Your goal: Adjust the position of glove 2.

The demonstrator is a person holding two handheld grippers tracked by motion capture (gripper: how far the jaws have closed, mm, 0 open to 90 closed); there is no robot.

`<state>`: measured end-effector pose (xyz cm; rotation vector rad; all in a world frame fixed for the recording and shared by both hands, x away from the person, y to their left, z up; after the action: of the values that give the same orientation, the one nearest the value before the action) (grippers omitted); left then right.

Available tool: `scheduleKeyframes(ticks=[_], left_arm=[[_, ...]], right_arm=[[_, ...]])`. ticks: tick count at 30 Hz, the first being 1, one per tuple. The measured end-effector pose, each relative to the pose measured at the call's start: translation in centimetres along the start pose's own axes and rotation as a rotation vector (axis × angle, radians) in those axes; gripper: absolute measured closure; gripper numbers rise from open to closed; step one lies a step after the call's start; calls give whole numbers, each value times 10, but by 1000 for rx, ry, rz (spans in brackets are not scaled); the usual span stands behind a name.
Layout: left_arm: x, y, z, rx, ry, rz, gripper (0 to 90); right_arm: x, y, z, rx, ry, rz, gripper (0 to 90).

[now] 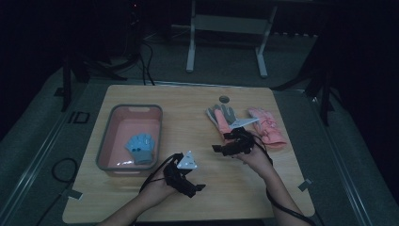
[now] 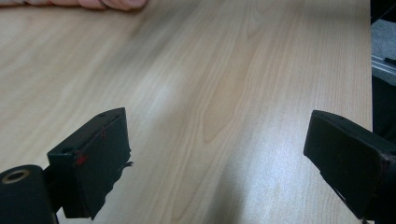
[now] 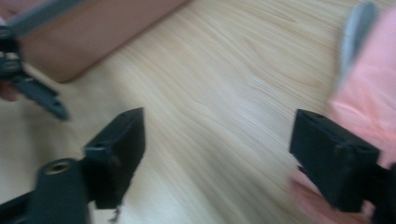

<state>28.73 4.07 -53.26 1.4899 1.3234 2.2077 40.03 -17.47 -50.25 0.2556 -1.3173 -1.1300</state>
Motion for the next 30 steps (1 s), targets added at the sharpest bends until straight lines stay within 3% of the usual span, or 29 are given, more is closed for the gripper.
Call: scheduleKeyframes(ticks=[5,7,14,17,19,26,30], left_arm=[[-6,-8,-5,1,-19,3,73],[-7,-12,-6,-1,-19,6,73],[-9,-22,-10,19,-19,-1,73],[-9,-25,-11,24,-14,0,73],[-9,-27,-12,28,-14,-3,73],[-6,-30,-10,51,-17,-16,73],[-6,-32,-10,54,-21,-15,73]], right_arm=[[7,-7,-19,-17,-43,-3,381],[9,-8,-27,-3,-70,-3,401],[24,-6,-56,-31,-148,-46,477],[29,-4,-67,-38,-190,-53,540],[31,-2,-75,-54,-195,-57,588],[29,9,-99,-67,-234,-49,600],[23,17,-108,-71,-232,-42,601]])
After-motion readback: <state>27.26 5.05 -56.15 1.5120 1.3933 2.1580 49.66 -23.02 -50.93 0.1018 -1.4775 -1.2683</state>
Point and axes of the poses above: each handheld gripper's, and its own axes: x roughly backward along the jaws, y roughly out of its top, z roughly to its left, the point moved 2 cm from there along -x, roughly forward along the jaws, and after that the axes turned 13 degrees about y, right-handed, at the moved point
